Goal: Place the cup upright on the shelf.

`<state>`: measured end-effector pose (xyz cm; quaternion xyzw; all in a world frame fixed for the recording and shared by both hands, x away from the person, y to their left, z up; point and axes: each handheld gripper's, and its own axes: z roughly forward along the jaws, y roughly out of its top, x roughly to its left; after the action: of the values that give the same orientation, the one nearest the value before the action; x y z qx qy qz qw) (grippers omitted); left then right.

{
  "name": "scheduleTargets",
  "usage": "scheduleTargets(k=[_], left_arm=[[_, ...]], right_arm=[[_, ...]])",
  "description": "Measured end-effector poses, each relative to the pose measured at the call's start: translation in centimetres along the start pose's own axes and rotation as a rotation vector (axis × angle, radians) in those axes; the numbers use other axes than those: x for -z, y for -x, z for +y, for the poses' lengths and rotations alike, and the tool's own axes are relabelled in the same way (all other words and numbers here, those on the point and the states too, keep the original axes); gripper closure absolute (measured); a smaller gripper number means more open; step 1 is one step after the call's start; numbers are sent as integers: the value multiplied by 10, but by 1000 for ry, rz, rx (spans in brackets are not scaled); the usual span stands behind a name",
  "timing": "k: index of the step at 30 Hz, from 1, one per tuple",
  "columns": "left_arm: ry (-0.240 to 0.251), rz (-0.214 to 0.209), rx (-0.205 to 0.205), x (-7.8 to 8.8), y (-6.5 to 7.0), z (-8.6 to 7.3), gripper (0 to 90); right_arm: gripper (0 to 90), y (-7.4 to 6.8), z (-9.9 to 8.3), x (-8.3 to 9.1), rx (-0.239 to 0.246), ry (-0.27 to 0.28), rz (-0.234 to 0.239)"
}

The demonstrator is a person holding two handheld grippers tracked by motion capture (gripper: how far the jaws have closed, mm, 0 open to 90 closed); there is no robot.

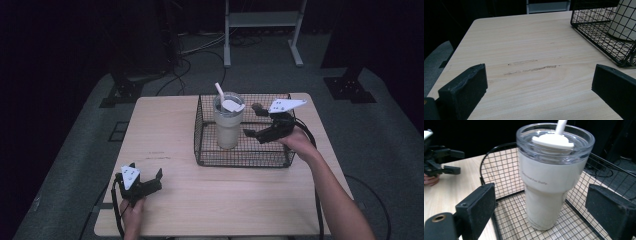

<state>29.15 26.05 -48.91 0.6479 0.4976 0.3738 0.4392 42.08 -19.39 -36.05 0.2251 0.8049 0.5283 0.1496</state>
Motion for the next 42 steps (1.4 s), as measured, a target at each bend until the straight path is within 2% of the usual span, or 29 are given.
scheduleTargets(k=[7,14,23,42], left_arm=[[-1,3,-6,0,0,0,0],[-4,3,-9,0,0,0,0],[-2,3,-3,-1,0,0,0],[-7,2,-9,0,1,0,0]], right_arm=[[88,-8,-7,7,2,-6,14],[88,-13,-13,17,-3,18,13],[88,-23,-22,29,8,10,14],[88,-37,-52,49,-11,23,19]])
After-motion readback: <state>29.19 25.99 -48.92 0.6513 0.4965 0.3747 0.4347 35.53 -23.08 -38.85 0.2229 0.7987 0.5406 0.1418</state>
